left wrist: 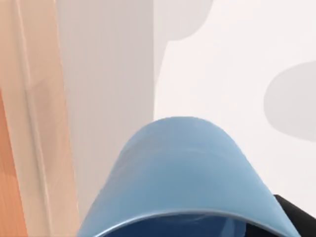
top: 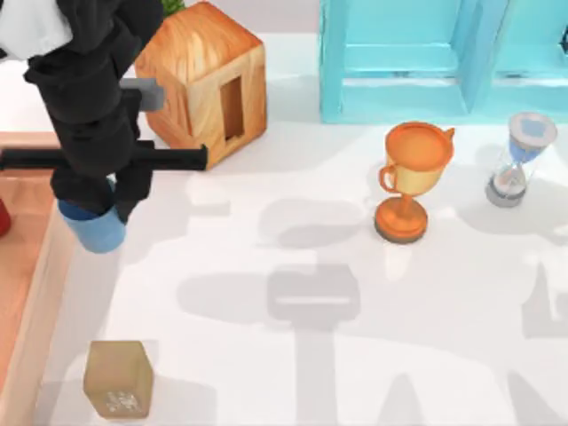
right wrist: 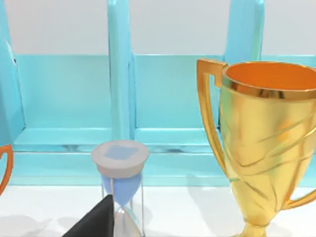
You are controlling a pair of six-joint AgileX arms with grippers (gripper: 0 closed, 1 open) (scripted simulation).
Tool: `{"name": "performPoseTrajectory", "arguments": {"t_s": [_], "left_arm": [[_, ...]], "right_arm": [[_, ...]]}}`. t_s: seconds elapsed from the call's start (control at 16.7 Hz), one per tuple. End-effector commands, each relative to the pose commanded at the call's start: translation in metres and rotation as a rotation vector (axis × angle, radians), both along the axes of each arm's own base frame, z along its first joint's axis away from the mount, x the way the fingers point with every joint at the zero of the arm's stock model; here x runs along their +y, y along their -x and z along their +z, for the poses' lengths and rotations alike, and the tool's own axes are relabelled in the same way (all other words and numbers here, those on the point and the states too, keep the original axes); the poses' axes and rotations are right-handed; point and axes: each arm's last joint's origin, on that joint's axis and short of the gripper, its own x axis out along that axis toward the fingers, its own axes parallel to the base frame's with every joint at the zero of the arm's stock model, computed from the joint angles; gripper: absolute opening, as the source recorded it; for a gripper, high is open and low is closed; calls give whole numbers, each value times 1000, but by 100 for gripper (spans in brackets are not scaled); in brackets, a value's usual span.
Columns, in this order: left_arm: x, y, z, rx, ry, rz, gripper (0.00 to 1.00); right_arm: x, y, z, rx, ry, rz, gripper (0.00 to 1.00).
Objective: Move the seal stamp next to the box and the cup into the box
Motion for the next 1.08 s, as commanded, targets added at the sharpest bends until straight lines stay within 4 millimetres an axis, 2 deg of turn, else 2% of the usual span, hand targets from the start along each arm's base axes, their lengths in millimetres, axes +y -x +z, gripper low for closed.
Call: {"name": "performPoseTrajectory", "arguments": {"t_s": [0.24, 0.36, 0.48, 0.6, 0.78, 0.9, 1.08], "left_arm": [[-1, 0, -2, 3, -3, -5, 0], [13, 4, 1, -6, -2, -5, 0], [41, 12, 5, -15, -3, -6, 0], [80, 26, 5, -13, -10, -5, 0], [139, 60, -1, 1, -21, -3, 0], [163, 85, -5, 1, -26, -4, 0], [176, 106, -8, -12, -31, -5, 0]], "right_arm": [[0, 0, 0, 0, 0, 0, 100], [0, 0, 0, 0, 0, 0, 100], [0, 0, 0, 0, 0, 0, 100], [0, 0, 0, 0, 0, 0, 100], [0, 0, 0, 0, 0, 0, 100], [0, 0, 0, 0, 0, 0, 100], [0, 0, 0, 0, 0, 0, 100]]}}
